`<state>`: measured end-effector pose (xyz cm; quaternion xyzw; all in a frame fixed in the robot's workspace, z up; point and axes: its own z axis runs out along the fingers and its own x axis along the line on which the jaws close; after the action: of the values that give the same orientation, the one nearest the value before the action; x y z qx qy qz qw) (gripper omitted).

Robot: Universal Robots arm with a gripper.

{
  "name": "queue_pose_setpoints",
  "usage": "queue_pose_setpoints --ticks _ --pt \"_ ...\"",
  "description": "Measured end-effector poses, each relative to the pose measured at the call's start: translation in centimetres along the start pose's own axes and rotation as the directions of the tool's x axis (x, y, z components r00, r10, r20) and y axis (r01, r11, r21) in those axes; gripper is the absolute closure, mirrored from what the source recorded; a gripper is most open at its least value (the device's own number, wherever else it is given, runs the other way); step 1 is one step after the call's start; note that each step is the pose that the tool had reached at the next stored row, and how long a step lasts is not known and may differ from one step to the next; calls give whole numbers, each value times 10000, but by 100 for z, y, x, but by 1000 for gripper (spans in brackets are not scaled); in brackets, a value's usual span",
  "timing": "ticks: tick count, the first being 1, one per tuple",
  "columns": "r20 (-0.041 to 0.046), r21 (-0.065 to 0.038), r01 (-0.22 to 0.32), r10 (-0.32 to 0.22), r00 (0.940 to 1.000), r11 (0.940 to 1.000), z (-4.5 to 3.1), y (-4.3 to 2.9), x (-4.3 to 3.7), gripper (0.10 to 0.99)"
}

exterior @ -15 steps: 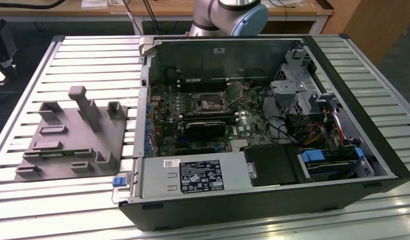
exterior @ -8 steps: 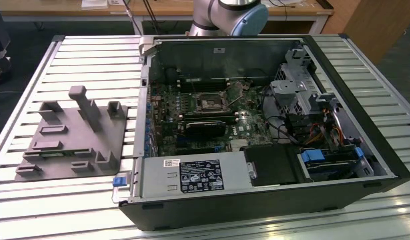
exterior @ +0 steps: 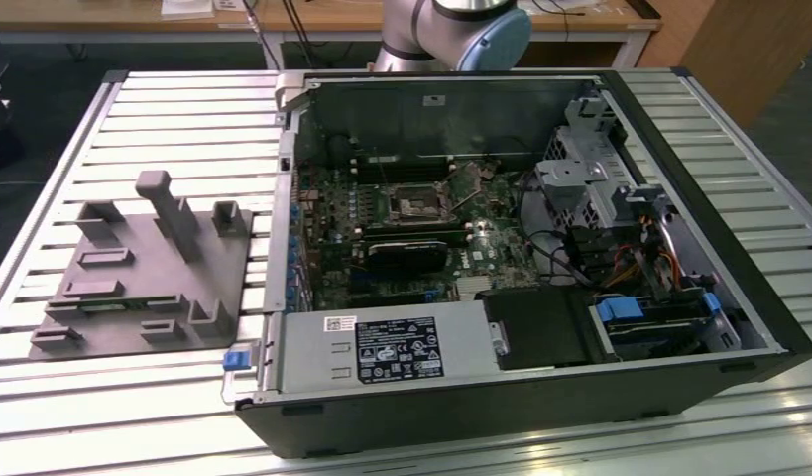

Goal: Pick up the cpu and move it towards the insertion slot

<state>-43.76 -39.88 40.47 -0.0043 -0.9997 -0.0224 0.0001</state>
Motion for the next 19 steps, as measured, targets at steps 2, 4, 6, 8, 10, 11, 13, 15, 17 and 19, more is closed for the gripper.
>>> queue_pose_setpoints --ticks 2,4,6,8,10,11,13,15,17,19 --pt "-2 1 -3 3 10000 10000 -1 2 -19 541" --pt "-2 1 -2 2 10000 10000 0 2 -60 541" --pt "-2 2 -2 2 10000 10000 0 2 -104 541" --pt "-2 1 -2 2 10000 10000 1 2 -126 541" --pt "-2 2 -2 2 10000 10000 1 2 -152 541" --pt "-2 1 -3 3 10000 10000 2 2 -164 541" --pt "-1 1 -2 2 10000 10000 2 2 -187 541" --pt "-1 1 -2 2 10000 10000 2 3 -203 541" --pt "-1 0 -1 1 10000 10000 2 2 -221 541" --pt "-2 -2 -2 2 10000 10000 2 3 -235 541"
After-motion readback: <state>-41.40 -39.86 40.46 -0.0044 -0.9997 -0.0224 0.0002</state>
